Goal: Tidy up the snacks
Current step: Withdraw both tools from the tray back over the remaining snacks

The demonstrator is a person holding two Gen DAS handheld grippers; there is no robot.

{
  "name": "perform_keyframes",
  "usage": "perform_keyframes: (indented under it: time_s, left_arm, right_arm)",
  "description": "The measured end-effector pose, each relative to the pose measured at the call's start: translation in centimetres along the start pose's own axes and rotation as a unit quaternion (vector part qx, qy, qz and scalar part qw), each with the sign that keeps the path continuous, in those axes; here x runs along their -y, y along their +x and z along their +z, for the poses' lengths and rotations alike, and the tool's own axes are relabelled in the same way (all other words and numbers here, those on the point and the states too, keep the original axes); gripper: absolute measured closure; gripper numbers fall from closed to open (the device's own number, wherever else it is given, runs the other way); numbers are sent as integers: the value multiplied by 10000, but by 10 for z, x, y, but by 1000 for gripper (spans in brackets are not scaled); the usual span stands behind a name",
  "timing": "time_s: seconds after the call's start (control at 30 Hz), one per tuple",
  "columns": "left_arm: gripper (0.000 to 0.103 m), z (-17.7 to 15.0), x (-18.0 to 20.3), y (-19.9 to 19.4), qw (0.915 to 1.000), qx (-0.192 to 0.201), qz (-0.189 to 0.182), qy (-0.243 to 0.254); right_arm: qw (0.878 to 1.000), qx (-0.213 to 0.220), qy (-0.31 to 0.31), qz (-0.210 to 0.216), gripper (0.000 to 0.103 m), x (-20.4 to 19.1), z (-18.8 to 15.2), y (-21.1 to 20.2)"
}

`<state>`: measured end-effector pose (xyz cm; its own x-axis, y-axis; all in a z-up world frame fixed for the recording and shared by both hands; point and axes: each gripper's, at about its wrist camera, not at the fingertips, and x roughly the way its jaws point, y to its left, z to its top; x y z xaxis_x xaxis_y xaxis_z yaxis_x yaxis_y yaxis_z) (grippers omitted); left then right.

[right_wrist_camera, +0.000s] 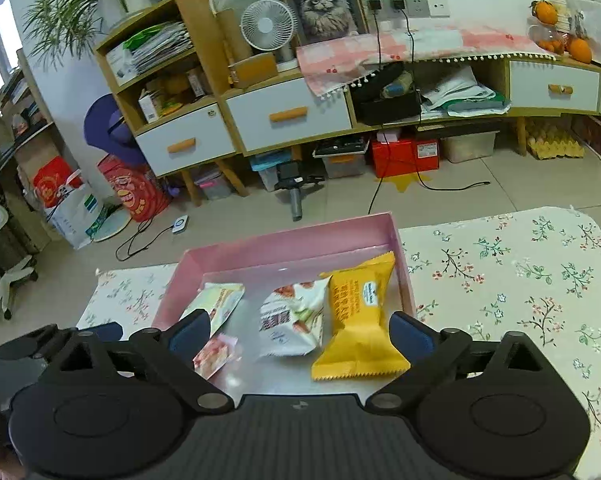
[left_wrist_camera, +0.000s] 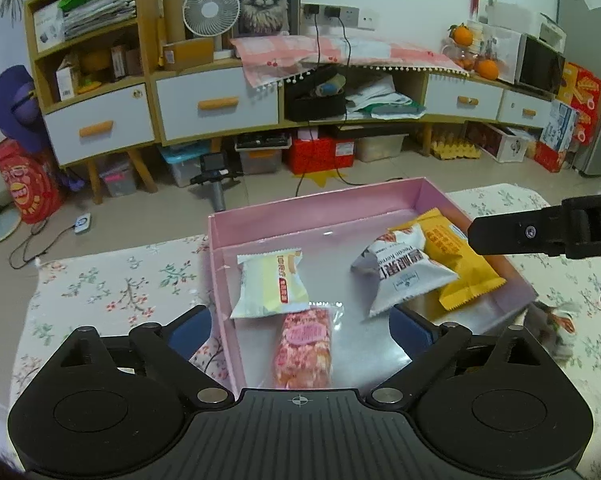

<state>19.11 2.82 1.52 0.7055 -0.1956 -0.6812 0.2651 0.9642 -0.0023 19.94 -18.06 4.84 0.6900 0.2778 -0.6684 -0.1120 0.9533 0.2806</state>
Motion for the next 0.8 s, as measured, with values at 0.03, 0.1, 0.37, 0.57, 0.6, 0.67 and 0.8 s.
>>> perform_keyframes:
  time_s: [0.03, 0.1, 0.37, 0.57, 0.6, 0.67, 0.8]
  left_arm:
    - [6, -1, 1, -3, 10000, -20, 22, 16]
    - [6, -5, 3, -10, 10000, -56, 54, 55]
    - [5, -21, 15, -35, 9996, -202, 118, 169]
    - [4, -38, 23, -49, 9992, -384, -40, 31]
    - [4, -40, 25, -51, 9991, -426, -54, -6]
    - [4, -45, 28, -56, 9989, -469, -68, -32]
    - [4, -58, 35, -66, 9984, -517, -107, -222]
  right_arm:
    - [10000, -15, -11, 0, 32, -1, -1, -3]
    - [10000, -34, -41, -14, 31, -2, -3, -9]
    - [9998, -78, -75, -171, 29, 1, -19, -35]
    - [9994, -124, -223, -240, 28, 6, -31, -52]
    - [9992, -153, -227, -277, 28, 8, -33, -54]
    - [9991, -218, -207, -309, 28, 12, -36, -56]
    - [9995, -154, -150, -221, 26, 20, -48, -63]
